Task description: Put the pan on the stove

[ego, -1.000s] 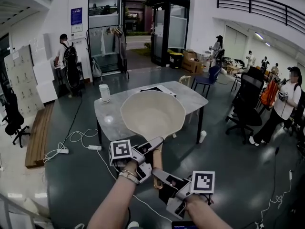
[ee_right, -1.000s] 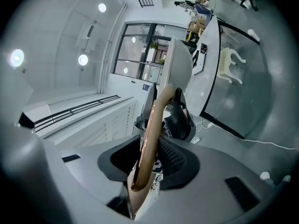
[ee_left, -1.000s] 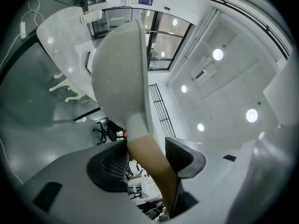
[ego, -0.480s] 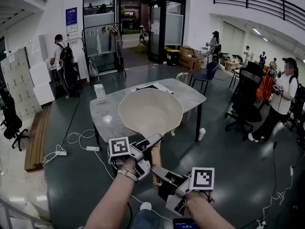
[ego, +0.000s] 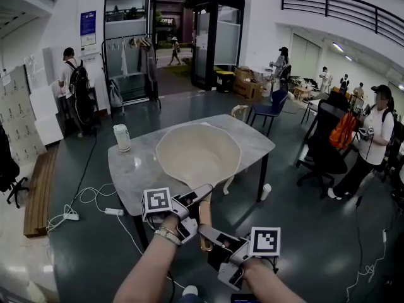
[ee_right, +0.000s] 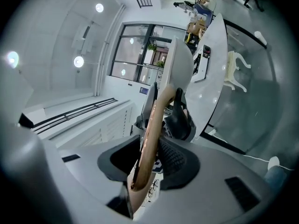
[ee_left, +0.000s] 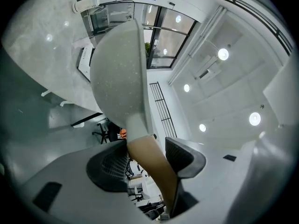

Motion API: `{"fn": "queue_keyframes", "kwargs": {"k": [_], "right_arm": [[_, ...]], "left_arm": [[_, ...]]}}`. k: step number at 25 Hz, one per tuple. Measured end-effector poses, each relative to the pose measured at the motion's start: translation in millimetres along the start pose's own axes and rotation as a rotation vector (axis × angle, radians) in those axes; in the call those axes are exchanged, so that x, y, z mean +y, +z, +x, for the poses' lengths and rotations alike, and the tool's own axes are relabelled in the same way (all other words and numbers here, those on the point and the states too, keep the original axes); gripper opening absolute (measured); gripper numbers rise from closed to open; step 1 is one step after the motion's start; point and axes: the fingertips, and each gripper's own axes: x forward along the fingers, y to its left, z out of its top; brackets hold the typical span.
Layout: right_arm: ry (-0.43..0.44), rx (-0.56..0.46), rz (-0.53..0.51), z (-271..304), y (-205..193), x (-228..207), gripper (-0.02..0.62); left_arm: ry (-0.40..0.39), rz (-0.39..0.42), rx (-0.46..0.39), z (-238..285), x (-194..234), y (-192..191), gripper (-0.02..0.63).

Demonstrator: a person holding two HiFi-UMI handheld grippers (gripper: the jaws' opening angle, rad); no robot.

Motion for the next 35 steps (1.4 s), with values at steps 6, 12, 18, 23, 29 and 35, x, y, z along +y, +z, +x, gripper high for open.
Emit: {"fn": "queue_keyframes", "kwargs": {"k": [6,12,18,23,29,35], "right_arm": [[-0.010,-0.009,0.001,37,54,-20,0.137],[-0.007,-0.023,0.007,72,93,-35,0.137],[0.004,-0.017,0.010,102,125,-45,0.137],[0.031,0.004,0.018,116,154,-60,0.138],[0.041,0.064,0.044,130,204,-90,0.138],[0.027,0.148,0.039,137,265,-124,0.138]], "left_arm": [[-0.010,-0.047,-0.002,30,25,55,0.249],[-0.010,-0.051,0.005,48,42,103,0.247],[0.018,-0.030,0.001,61,59,144,0.247],[0.045,-0.027,-0.007,82,77,168,0.247],[0.076,-0.034,-0.058,120,107,204,0.249],[0.066,-0.074,-0.169,163,139,241,0.250]]}}
